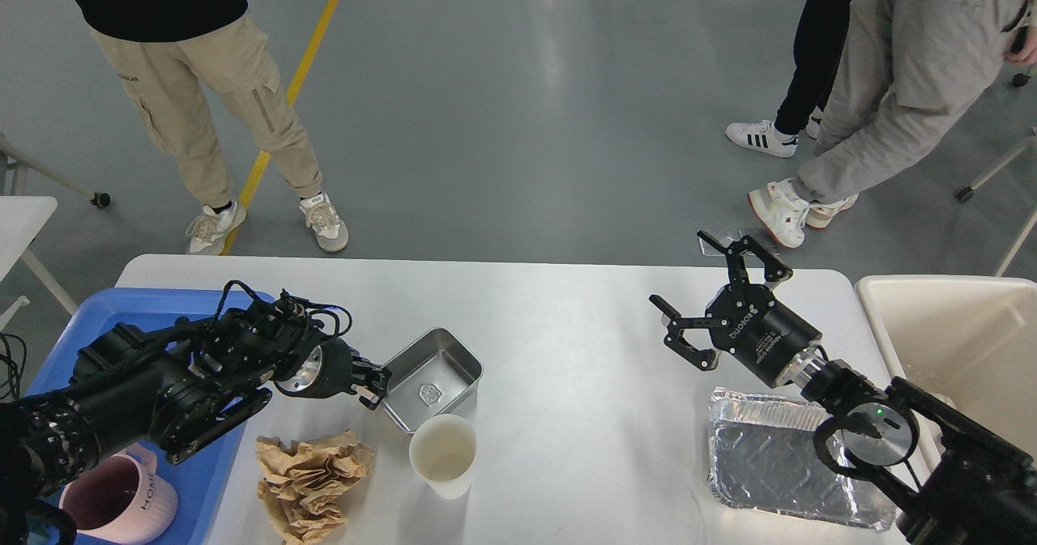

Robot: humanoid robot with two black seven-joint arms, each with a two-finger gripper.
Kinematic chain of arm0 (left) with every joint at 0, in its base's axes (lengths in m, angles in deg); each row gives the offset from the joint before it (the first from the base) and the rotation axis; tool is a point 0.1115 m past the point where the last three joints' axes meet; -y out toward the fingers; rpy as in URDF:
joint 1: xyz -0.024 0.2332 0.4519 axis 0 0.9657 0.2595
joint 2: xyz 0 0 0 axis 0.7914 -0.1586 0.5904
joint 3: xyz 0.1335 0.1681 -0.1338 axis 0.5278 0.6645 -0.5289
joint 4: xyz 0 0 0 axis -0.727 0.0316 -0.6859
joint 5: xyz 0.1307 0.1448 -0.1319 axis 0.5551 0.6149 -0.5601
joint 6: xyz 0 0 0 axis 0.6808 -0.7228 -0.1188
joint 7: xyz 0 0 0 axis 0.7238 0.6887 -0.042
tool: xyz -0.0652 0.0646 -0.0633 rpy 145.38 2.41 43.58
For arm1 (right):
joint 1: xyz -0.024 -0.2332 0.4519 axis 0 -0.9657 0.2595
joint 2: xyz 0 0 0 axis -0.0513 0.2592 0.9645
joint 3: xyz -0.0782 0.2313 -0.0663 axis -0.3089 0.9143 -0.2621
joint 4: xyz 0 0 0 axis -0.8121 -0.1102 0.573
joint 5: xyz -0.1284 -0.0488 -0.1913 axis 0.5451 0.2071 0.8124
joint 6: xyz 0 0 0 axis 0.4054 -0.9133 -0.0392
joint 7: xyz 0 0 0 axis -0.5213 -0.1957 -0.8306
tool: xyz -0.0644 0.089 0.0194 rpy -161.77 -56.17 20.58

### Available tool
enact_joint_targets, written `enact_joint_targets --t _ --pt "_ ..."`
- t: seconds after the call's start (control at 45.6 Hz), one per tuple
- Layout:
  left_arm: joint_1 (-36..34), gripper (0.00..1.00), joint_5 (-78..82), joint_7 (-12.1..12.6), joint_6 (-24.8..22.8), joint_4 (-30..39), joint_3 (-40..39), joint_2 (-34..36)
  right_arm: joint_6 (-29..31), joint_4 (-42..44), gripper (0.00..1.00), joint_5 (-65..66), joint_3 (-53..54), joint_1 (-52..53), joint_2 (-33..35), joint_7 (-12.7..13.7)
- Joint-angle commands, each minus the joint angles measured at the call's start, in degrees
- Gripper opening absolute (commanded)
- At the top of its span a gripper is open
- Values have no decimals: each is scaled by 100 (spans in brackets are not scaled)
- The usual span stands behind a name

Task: Tidy desktop
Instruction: 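Reach the left gripper to the steel box and grasp its edge, then lift the steel box with the left gripper and set it in the blue tray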

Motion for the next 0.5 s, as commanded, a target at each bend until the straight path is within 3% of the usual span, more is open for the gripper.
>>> enact_joint_targets --t 0.0,0.482 --pt "-4 1 4 -34 -2 -4 1 52 -1 8 100 0 0 -3 0 -2" --pt "-224 0 -101 -140 -10 13 -69 87 -1 17 100 9 0 -3 -35 -2"
